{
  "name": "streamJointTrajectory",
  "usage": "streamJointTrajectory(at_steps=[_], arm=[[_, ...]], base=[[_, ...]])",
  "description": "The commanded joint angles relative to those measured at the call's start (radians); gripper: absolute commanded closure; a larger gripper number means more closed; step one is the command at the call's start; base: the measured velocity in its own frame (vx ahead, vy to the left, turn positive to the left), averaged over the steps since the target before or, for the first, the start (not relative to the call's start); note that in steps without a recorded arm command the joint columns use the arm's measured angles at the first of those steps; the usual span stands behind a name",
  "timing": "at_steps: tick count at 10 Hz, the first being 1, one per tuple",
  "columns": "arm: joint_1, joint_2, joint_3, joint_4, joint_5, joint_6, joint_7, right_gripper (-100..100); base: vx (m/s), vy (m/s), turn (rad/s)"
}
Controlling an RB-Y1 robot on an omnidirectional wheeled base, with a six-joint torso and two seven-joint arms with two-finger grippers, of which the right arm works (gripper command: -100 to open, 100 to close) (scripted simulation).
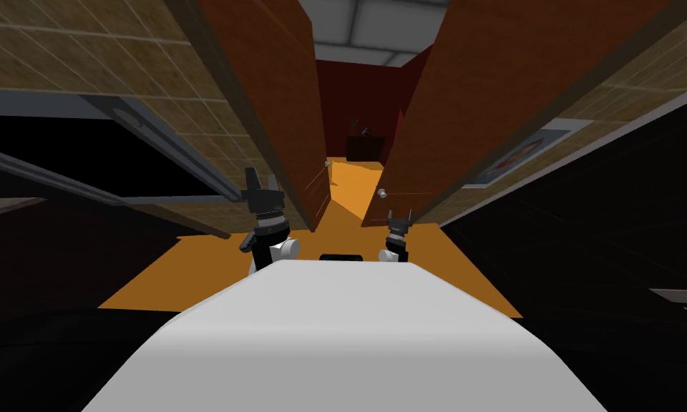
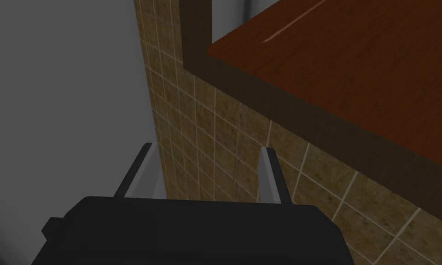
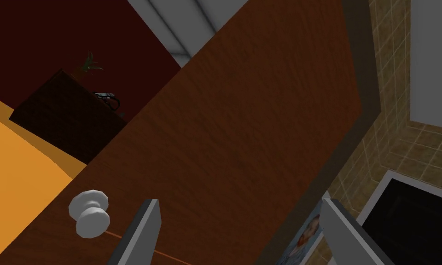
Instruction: Push the door open
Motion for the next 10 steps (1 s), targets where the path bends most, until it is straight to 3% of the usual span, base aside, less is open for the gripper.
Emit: streamJointTrajectory(at_steps=[1, 10], arm=[[-0.002, 0.003, 0.001, 0.025, -0.022, -0.007, -0.03, -100], [-0.026, 0.022, 0.0, 0.21, -0.158, -0.065, -0.212, -100]], base=[[0.075, -0.135, 0.292], [0.054, -0.128, 0.275]])
